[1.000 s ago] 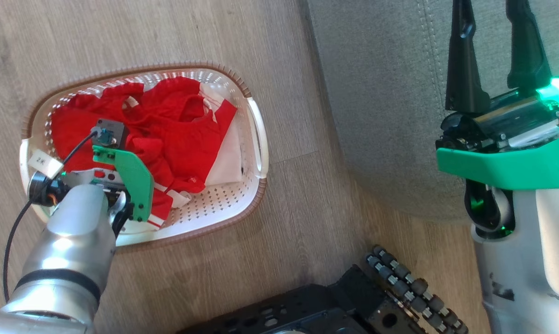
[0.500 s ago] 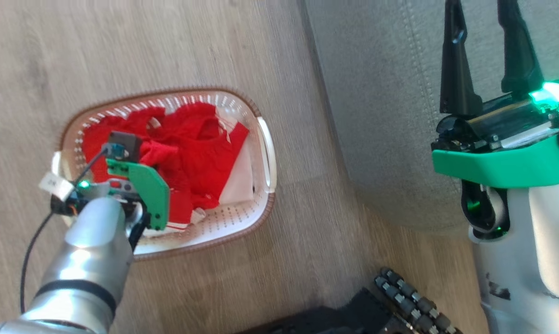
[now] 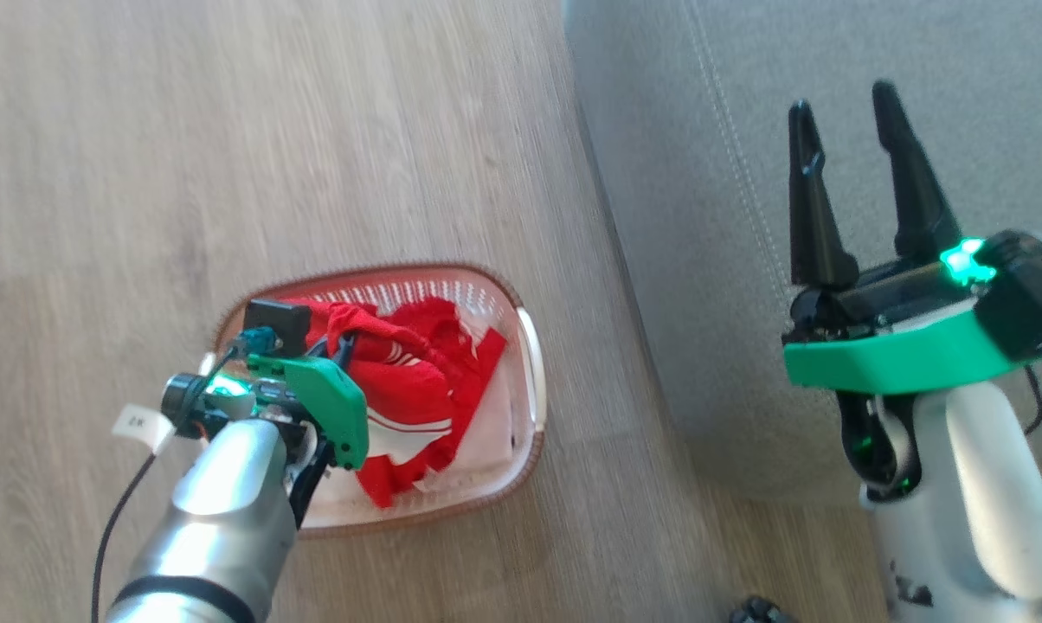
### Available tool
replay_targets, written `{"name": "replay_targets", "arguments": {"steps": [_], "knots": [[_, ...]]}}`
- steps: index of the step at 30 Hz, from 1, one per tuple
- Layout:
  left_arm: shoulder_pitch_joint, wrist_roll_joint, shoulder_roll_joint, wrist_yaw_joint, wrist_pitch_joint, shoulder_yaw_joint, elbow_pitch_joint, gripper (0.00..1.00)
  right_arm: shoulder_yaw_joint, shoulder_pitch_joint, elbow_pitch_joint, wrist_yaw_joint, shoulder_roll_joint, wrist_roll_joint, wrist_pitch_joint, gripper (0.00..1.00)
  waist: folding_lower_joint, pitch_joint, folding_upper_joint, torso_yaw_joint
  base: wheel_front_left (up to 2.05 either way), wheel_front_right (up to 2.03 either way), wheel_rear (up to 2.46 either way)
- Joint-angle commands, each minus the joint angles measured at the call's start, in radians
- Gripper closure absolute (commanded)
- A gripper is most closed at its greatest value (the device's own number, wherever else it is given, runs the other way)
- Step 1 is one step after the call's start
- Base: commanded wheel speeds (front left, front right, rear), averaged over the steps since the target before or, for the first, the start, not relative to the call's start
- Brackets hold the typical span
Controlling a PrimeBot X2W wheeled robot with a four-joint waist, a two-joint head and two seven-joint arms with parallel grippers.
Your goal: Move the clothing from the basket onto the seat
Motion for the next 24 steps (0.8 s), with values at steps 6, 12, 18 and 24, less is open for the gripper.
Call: {"name": "replay_targets", "arguments": {"steps": [6,12,18,24], "knots": [[0.063,-0.073,0.03,0.001,-0.04,-0.036,-0.114,1.0,0.015,0.064,0.0,0.0,-0.003,-0.021,-0.006,0.0,0.0,-0.154,-0.0001,0.057,0.0,0.0,0.0],[0.101,-0.127,0.06,0.001,-0.054,-0.055,-0.258,1.0,0.025,0.103,0.021,0.0,-0.003,-0.024,-0.006,0.0,0.0,-0.245,-0.0001,0.089,0.0,0.0,0.0],[0.13,-0.14,0.088,0.009,-0.056,-0.047,-0.447,1.0,0.037,0.137,0.039,0.0,-0.003,-0.016,-0.006,0.0,0.0,-0.31,-0.0001,0.111,0.0,0.0,0.0],[0.135,-0.157,0.128,0.04,0.023,-0.032,-0.72,1.0,0.054,0.166,0.053,0.0,-0.003,-0.002,-0.006,0.0,0.0,-0.351,-0.0001,0.122,0.0,0.0,0.0]]}}
